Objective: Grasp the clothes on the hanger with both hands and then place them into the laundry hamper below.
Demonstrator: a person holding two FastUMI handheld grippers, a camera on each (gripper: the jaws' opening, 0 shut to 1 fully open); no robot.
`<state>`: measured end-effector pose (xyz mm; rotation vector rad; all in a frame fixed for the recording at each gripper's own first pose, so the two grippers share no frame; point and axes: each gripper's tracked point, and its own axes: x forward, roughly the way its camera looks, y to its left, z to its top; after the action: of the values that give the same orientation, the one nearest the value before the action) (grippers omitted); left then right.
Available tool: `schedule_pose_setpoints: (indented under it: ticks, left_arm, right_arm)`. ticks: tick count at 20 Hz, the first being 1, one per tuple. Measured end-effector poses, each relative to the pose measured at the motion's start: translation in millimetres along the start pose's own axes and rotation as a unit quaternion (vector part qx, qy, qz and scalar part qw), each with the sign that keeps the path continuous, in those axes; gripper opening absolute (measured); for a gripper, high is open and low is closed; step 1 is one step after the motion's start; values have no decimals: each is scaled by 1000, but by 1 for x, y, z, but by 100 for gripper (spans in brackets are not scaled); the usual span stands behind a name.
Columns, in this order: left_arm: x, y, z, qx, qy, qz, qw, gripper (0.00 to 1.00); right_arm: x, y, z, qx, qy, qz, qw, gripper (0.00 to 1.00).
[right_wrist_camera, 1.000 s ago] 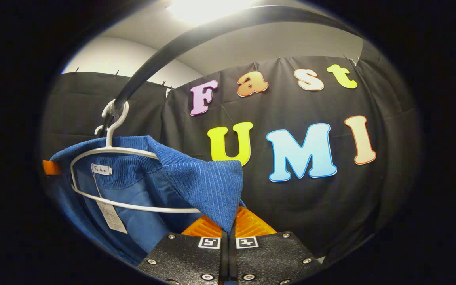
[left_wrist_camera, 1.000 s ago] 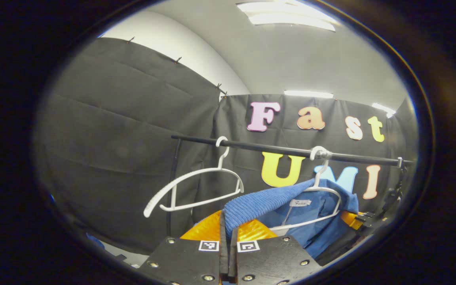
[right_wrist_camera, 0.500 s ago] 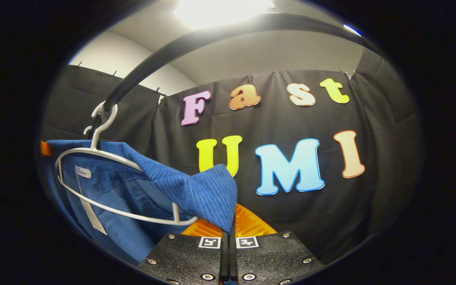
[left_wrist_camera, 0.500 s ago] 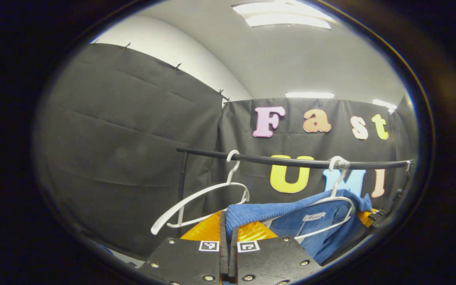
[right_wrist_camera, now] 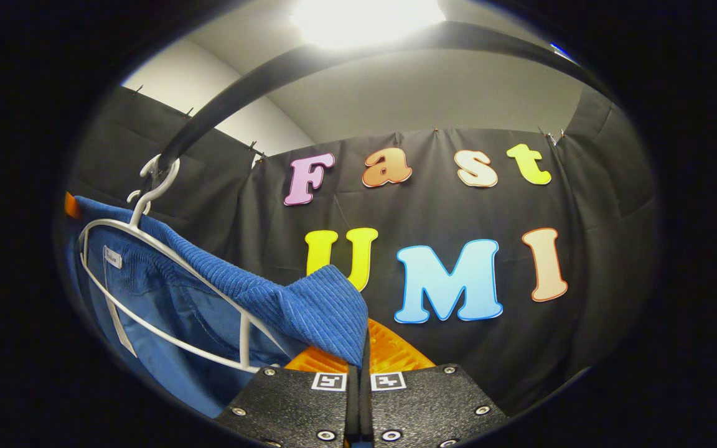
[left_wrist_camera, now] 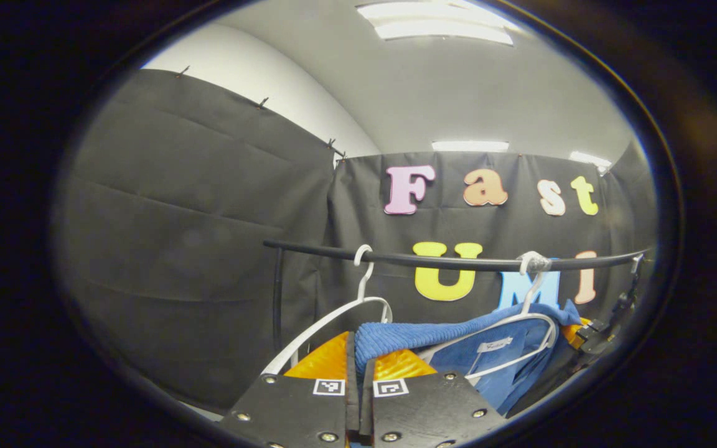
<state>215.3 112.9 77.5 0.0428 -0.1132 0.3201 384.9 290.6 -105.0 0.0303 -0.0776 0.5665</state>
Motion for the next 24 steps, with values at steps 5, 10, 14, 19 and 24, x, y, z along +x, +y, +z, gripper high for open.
schedule_pose_setpoints:
  ticks: [5, 10, 14, 19, 24]
  left_arm:
    - [-1, 18, 21, 7, -11, -2, 1000, 2]
    - [9, 22, -5, 38, 14, -26, 999, 0]
    - [12, 13, -22, 45, 24, -52, 997, 2]
    - [18, 5, -59, 56, 46, -77, 994, 1]
    - [18, 5, -90, -4, 54, -101, 993, 2]
  right_arm:
    - [12, 13, -1, -31, -17, 24, 999, 0]
    - [13, 12, -1, -33, -14, 26, 999, 0]
    - [9, 10, -2, -35, -9, 17, 999, 0]
    - [11, 4, -2, -45, -15, 11, 999, 0]
    - [15, 4, -6, -46, -12, 12, 999, 0]
